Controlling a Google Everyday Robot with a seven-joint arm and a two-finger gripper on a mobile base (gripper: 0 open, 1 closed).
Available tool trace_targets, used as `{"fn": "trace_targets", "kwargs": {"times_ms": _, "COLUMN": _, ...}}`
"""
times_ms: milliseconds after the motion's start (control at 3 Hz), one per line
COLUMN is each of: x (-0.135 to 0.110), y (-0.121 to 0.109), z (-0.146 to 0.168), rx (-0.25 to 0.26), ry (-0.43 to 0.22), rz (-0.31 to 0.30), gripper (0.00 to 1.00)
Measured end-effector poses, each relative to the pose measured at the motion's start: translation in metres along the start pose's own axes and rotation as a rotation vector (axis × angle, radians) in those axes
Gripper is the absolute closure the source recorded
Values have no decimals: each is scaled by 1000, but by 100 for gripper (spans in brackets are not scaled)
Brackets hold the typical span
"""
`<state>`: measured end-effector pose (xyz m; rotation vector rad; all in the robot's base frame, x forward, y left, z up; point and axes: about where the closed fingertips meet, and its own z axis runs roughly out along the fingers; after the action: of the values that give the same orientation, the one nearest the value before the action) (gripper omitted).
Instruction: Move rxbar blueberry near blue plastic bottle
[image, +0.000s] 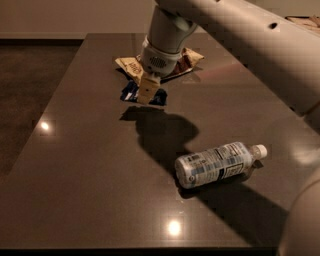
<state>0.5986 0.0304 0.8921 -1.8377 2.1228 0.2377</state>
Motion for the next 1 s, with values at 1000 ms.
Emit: {"fn": "trace_targets", "kwargs": {"times_ms": 1000, "x": 99, "y": 27, "z": -34, "rx": 22, "ry": 16, "rz": 89, "gripper": 100}}
